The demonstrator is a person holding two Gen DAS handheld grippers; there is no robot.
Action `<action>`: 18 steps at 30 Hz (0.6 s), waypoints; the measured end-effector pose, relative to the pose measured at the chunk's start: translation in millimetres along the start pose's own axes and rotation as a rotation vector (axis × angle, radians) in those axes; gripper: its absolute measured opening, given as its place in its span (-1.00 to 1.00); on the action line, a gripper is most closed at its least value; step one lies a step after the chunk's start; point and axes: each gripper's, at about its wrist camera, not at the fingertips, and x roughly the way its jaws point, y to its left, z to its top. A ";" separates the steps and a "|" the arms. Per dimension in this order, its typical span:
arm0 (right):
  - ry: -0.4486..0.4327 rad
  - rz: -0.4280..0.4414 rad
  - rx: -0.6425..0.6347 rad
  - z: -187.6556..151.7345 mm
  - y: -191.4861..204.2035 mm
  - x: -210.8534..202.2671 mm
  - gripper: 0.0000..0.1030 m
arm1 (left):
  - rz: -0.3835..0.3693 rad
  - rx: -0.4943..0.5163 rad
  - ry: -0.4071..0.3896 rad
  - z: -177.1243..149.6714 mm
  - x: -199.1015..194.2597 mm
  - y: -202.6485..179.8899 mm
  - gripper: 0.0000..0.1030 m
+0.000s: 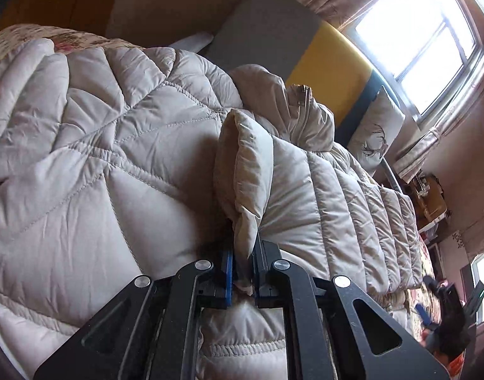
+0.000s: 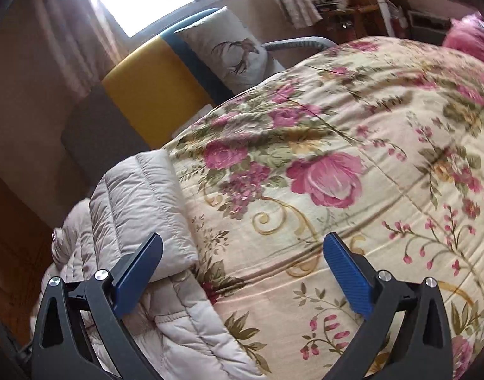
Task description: Fold large clothes
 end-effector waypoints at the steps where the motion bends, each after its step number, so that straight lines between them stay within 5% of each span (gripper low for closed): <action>1: -0.017 0.003 -0.064 4.7 13.6 -0.8 0.96 | -0.002 0.002 -0.002 -0.8 0.7 -1.0 -0.85; 6: -0.080 -0.042 -0.284 31.5 72.3 25.5 0.96 | -0.035 -0.018 -0.010 -3.4 1.7 3.6 -0.85; 9: -0.001 -0.143 -0.337 40.3 82.0 69.3 0.96 | -0.045 -0.025 -0.009 -3.6 4.7 1.2 -0.85; 11: 0.078 -0.214 -0.320 40.6 69.3 99.4 0.96 | -0.052 -0.020 -0.005 -4.2 5.2 0.9 -0.85; 13: 0.171 -0.179 -0.272 36.8 53.0 124.2 0.96 | -0.051 0.001 0.005 -4.7 8.4 -2.2 -0.85; 18: 0.173 -0.183 -0.243 36.8 43.6 125.3 0.96 | -0.047 0.022 0.017 -4.4 13.3 -5.6 -0.85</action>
